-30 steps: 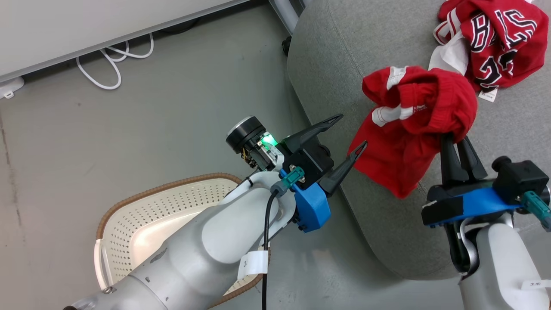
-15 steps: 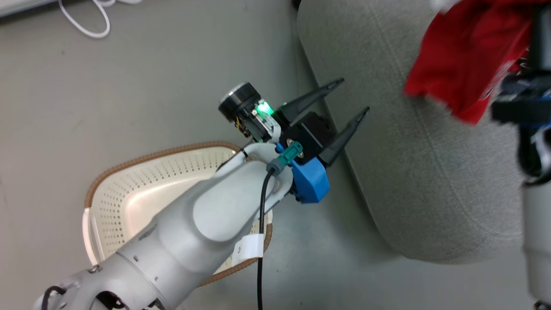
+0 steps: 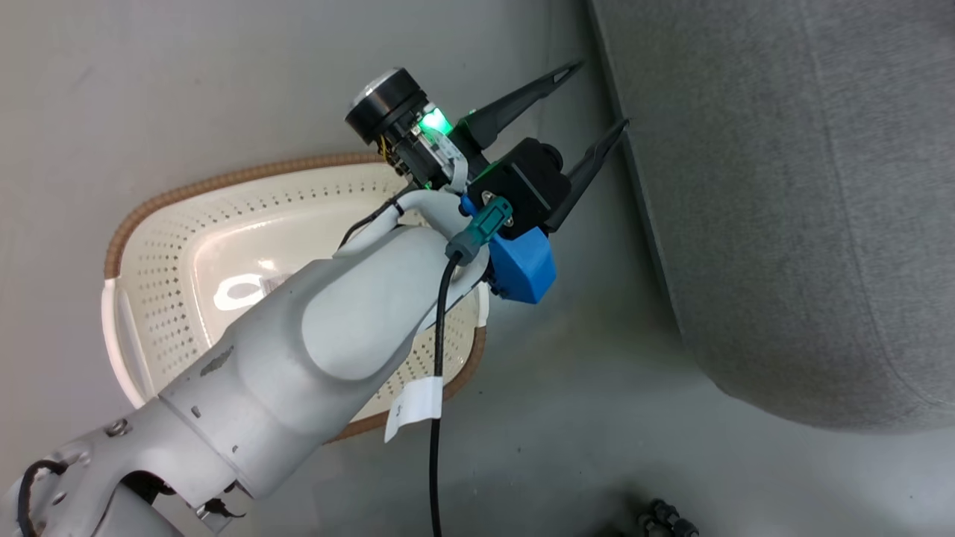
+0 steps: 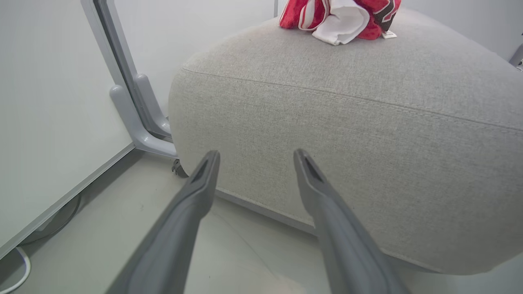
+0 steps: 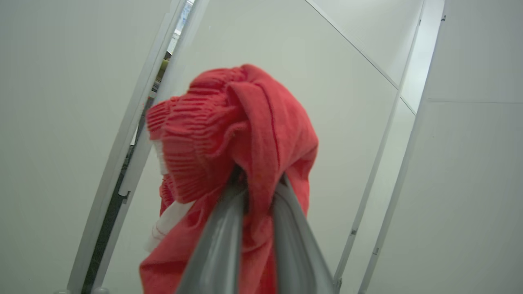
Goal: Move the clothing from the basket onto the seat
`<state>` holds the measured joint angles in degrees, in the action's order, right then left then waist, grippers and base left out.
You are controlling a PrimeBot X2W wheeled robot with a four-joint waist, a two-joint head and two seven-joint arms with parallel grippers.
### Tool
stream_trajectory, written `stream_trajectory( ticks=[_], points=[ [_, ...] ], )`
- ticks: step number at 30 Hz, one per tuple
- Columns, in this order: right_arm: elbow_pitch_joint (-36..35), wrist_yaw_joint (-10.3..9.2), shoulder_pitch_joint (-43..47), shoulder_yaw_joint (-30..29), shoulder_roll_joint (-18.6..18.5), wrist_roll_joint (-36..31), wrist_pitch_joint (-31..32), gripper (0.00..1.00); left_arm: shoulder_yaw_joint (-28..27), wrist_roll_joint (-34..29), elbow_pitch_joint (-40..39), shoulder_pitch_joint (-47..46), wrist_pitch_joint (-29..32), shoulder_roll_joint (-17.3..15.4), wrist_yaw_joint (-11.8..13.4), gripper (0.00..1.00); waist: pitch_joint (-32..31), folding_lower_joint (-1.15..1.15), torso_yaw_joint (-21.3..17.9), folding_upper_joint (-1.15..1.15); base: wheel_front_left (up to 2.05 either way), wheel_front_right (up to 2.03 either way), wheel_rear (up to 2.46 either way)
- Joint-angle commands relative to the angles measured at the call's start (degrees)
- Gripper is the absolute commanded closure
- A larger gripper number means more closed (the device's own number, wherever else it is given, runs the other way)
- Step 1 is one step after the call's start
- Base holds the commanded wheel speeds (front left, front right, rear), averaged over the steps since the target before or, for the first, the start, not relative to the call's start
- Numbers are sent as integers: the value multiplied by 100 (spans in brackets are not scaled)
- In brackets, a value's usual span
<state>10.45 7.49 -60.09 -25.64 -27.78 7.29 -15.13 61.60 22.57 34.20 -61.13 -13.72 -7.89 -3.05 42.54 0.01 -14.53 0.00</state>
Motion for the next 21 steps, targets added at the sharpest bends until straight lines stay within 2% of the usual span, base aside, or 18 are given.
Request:
stream_trajectory(
  ticks=[1,4,6,10,21],
  points=[
    [236,1,-120,-182,-231,101,-3,100,0,-55,-73,-147,22,-33,20,0,273,-1,93,0,0,0,0],
    [617,1,-51,-402,-423,96,-3,100,9,-77,-154,-195,33,-80,59,0,406,-1,105,0,0,0,0],
    [830,1,99,-483,-398,60,-3,100,19,-93,-206,-213,34,-98,72,0,478,-1,100,0,0,0,0],
    [1165,1,340,-532,-154,-34,-2,100,54,-98,-265,-241,63,-150,87,0,569,-1,96,0,0,0,0],
    [1424,1,941,-465,497,-236,-3,100,103,-59,-375,-283,140,-215,119,0,634,-1,158,0,0,0,0]
  ],
)
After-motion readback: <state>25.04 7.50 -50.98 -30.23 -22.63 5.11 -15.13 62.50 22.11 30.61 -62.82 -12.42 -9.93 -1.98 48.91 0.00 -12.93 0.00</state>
